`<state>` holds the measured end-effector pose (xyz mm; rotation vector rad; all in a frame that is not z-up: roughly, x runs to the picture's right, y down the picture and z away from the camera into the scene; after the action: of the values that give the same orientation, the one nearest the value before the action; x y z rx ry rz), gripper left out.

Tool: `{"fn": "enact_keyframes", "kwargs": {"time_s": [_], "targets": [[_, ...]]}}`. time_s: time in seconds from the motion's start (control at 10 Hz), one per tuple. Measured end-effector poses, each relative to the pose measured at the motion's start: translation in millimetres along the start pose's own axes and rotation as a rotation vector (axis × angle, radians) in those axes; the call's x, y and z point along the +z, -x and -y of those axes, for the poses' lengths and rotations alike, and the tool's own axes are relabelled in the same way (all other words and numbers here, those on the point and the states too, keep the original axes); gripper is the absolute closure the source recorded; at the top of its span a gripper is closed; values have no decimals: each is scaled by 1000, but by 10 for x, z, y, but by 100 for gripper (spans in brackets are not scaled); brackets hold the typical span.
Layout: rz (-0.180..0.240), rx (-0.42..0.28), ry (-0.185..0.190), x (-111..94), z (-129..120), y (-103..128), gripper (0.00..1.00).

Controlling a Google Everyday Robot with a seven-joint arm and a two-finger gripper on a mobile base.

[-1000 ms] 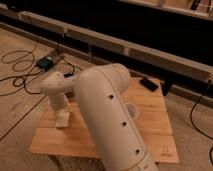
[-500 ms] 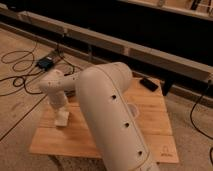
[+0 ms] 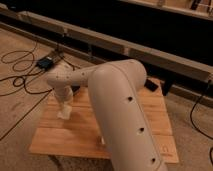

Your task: Place the white sponge in the ceramic cup

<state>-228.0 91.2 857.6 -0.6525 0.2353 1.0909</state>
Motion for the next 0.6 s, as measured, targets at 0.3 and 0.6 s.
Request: {"fn": "enact_keyframes", "kwargs": {"time_s": [0.3,0.6], "targets": [[92,55,-43,-374,443,130,100],[144,77,-107,-599,755,157,100]]}}
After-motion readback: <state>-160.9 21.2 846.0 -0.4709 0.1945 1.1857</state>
